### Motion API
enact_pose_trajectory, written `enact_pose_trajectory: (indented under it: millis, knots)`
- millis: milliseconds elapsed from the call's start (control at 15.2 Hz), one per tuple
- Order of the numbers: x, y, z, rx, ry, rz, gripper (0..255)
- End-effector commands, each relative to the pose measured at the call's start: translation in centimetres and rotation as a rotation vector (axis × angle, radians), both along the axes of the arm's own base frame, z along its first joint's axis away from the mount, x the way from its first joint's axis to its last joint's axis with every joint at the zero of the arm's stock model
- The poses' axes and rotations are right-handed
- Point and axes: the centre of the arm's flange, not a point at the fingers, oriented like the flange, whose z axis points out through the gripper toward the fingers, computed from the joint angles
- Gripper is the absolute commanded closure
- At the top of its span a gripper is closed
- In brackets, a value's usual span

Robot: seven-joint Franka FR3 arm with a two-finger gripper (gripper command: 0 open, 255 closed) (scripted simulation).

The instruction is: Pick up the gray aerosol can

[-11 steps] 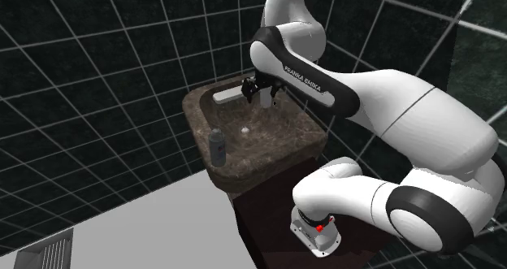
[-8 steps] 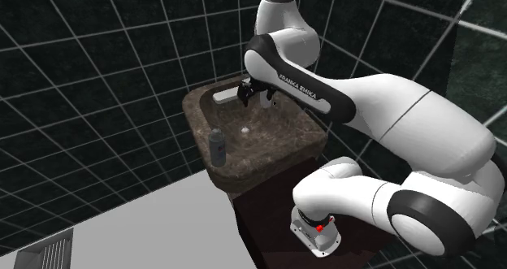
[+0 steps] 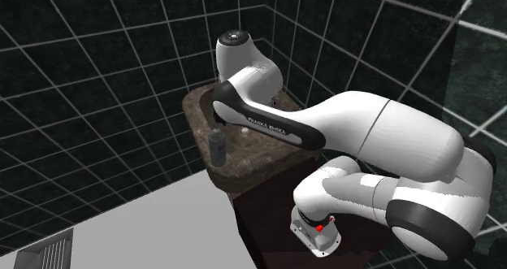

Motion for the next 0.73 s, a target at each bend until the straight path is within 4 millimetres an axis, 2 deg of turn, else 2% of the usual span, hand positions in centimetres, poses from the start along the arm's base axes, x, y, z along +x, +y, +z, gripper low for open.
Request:
enact_pose_trajectory:
  millis: [0,330,660]
  knots:
    - [0.1,2.4,-1.5,-0.03,-0.015,0.023,0]
    - [0.2,8.4,-5.8,-0.105,-0.049,0.078,0]
    - [0.2,8.7,-8.2,-0.109,-0.05,0.081,0]
